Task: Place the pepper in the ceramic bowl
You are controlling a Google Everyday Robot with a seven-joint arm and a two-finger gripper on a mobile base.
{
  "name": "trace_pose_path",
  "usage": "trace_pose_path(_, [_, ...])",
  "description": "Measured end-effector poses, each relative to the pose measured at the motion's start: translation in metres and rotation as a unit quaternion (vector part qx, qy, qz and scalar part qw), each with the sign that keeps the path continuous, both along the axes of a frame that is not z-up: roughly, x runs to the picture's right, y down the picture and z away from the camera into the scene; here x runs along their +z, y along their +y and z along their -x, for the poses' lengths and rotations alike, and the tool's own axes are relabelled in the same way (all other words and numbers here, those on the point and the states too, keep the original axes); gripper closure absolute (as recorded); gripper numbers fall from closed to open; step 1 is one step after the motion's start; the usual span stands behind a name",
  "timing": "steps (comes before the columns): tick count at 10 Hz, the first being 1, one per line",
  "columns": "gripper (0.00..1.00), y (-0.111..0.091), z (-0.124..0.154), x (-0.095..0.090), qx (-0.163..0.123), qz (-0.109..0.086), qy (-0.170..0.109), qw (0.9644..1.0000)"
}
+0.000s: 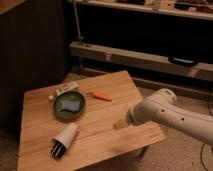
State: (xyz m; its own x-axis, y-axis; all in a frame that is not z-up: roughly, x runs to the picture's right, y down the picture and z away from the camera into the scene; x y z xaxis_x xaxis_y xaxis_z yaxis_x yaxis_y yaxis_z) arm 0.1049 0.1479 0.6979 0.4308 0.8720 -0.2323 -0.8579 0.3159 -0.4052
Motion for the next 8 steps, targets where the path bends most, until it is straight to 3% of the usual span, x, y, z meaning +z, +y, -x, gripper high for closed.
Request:
trace_pose_path(2, [0.20,-0.008,0.002,0.003,-0.009,-0.016,-0.005,0.9998])
trace_pose_path(5, [0.20,-0.058,0.033,0.038,-0.056,-0.068,-0.034,0.9956])
trace_pose_path(8, [0.20,-0.115,0.084,0.075,-0.124,-0.124,-0.061,0.9825])
